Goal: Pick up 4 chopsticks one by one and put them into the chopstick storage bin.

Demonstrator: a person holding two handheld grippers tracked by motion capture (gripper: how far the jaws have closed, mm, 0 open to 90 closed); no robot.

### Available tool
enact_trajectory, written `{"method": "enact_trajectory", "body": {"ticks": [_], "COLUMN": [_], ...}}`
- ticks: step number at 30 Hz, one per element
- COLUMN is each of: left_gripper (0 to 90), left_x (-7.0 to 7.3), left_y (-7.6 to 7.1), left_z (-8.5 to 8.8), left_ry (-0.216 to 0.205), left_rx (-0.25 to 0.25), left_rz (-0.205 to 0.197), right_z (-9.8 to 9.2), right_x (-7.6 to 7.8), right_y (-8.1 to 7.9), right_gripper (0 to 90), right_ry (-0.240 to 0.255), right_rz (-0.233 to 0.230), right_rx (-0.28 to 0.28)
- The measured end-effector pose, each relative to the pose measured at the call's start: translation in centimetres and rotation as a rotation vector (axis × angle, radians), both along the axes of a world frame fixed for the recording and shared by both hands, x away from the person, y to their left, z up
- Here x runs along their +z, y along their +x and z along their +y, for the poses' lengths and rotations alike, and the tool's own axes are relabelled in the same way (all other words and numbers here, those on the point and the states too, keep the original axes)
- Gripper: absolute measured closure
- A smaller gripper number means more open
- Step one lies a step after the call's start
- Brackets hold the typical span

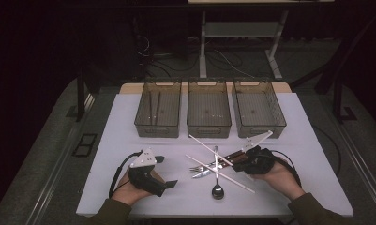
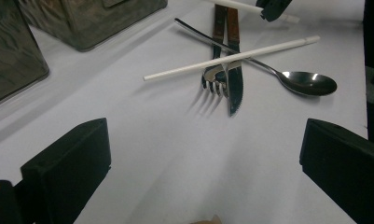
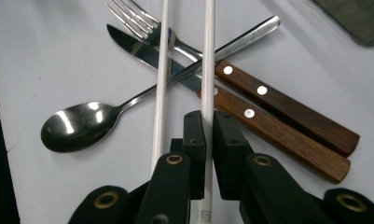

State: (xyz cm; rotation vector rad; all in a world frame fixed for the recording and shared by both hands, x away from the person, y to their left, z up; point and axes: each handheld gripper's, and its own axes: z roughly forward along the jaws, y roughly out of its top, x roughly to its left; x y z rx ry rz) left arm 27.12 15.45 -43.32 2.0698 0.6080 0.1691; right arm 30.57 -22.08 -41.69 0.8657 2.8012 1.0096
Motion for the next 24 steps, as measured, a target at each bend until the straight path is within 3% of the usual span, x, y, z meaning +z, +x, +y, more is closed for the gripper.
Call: {"method": "enact_trajectory", "body": {"ticks": [11, 24], "left_gripper": [0.3, 0.4], "left_x": [0.0, -0.1], "left_y": [0.0, 0.0], "left_z": [0.1, 0.0], "left_ry": [-0.006, 0.000], "left_rx": [0.000, -0.003], "left_rz": [0.000, 0.005], "right_z": [-0.1, 1.3], "right_x": [0.8, 1.7], "right_y": [1.3, 2.5], "right_gripper": [84.1, 84.1], "right_ry": [0.071, 0.130], "right_rz": [-0.030, -0.071], "right_rx": [-0.034, -0.035]}}
